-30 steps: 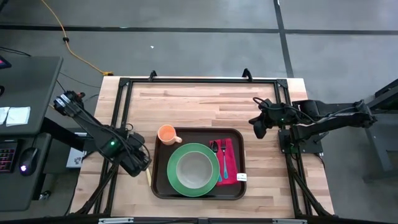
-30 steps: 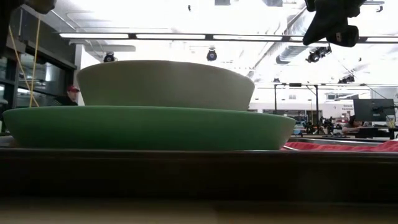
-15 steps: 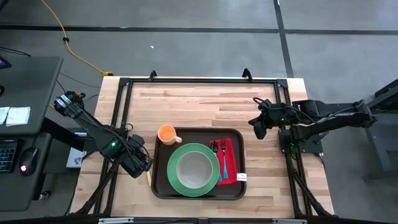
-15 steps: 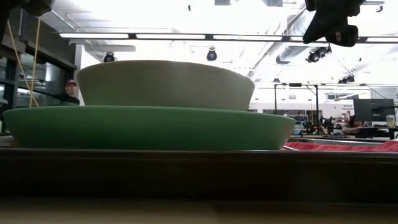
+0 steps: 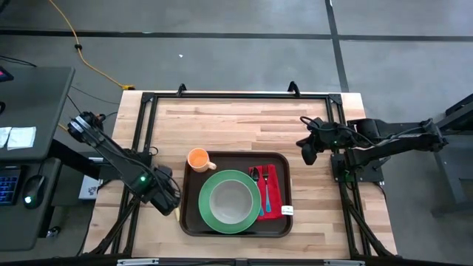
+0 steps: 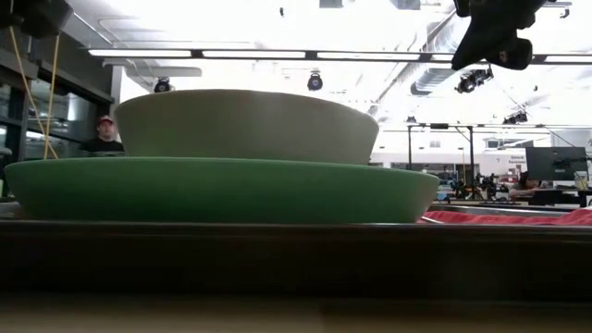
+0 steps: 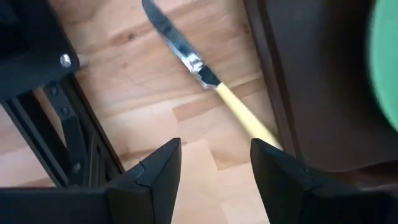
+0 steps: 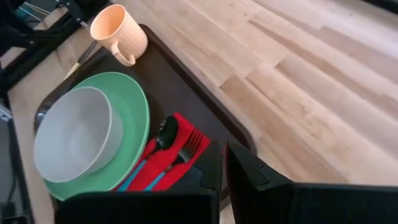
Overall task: Set up tray
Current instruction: Put the yellow table knife on the red table napkin to the right of the blue fork
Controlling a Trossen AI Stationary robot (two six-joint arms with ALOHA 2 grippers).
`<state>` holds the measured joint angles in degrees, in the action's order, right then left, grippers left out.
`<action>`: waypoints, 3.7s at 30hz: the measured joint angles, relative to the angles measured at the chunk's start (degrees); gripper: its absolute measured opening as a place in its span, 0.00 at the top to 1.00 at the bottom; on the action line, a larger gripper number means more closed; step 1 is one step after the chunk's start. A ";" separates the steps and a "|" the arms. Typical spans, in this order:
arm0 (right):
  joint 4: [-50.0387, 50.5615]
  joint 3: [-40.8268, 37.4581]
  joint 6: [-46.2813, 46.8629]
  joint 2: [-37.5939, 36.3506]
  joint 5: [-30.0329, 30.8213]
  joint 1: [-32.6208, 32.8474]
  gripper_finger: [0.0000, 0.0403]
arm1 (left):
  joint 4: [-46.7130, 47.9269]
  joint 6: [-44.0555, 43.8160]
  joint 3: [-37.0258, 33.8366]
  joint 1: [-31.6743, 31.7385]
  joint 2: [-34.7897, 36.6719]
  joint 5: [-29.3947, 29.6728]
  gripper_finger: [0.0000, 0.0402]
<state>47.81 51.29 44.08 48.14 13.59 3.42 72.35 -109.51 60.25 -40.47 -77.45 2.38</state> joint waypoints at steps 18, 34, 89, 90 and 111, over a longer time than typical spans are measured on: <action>0.50 0.00 -4.12 -0.03 1.22 0.00 1.00 | -3.50 -0.02 -0.04 6.85 -5.27 -3.30 0.45; 1.29 0.00 -4.05 -1.90 0.82 0.00 1.00 | -25.67 -0.69 -12.65 7.89 -5.27 -5.59 0.45; 1.68 0.00 -2.57 -3.67 1.04 -0.01 1.00 | -35.85 -2.84 -24.23 9.95 -4.26 -11.37 0.45; 1.68 0.00 -2.55 -3.65 1.02 0.00 1.00 | -35.96 -2.82 -24.20 10.12 -4.66 -11.61 0.45; 1.68 0.00 -2.59 -3.65 1.02 0.00 1.00 | -36.13 -2.84 -23.78 10.10 -5.20 -11.61 0.45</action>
<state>49.50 51.29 41.50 44.49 14.61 3.42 36.23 -112.36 36.47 -30.37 -82.65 -9.23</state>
